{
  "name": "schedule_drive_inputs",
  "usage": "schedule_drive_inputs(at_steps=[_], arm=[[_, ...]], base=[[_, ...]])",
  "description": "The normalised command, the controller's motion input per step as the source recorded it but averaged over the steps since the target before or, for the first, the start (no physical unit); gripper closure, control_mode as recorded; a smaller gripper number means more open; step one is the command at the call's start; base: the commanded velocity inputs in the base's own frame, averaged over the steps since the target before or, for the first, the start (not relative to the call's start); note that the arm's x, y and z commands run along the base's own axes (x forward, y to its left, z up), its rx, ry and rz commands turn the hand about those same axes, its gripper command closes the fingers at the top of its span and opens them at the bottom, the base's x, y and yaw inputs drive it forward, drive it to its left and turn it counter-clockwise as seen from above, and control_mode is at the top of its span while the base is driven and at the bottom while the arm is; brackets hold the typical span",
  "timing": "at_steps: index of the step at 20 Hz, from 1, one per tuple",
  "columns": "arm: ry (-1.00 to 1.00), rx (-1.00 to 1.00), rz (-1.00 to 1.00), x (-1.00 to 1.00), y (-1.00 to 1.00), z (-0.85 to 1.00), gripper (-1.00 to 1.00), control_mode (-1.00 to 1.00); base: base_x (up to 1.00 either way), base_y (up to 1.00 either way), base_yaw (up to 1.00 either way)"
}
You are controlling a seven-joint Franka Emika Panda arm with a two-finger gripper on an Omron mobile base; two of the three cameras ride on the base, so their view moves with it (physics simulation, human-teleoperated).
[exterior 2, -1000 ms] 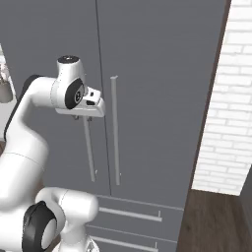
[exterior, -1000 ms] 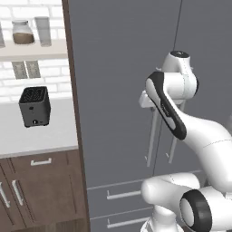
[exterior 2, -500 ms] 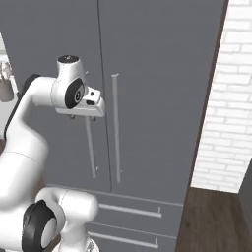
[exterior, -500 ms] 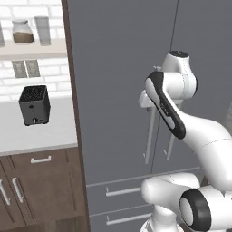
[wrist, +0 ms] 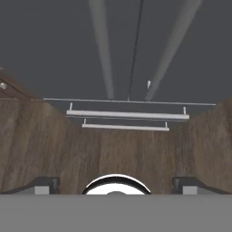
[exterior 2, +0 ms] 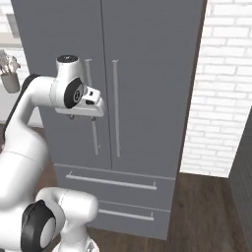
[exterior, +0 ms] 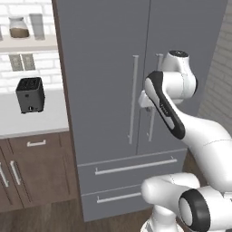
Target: Take the strawberry from the fridge and place it on top of the pancake, located on the dining counter.
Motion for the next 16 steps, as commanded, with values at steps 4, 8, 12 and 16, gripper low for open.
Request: schedule_drive_inputs(at_steps=[4, 8, 12, 16], arm=[[0.00, 0.00, 0.00, 0.00, 0.00, 0.00, -1.00, 1.00], [0.00, 0.00, 0.00, 0.00, 0.00, 0.00, -1.00, 1.00], [0.00, 0.00, 0.00, 0.00, 0.00, 0.00, -1.00, 1.00], [0.00, 0.00, 0.00, 0.01, 0.00, 0.00, -1.00, -1.00]], base=[[-0.16, -0.13, 0.00], [0.04, -0.01, 0.00], [0.32, -0.22, 0.03], [0.00, 0.00, 0.00]])
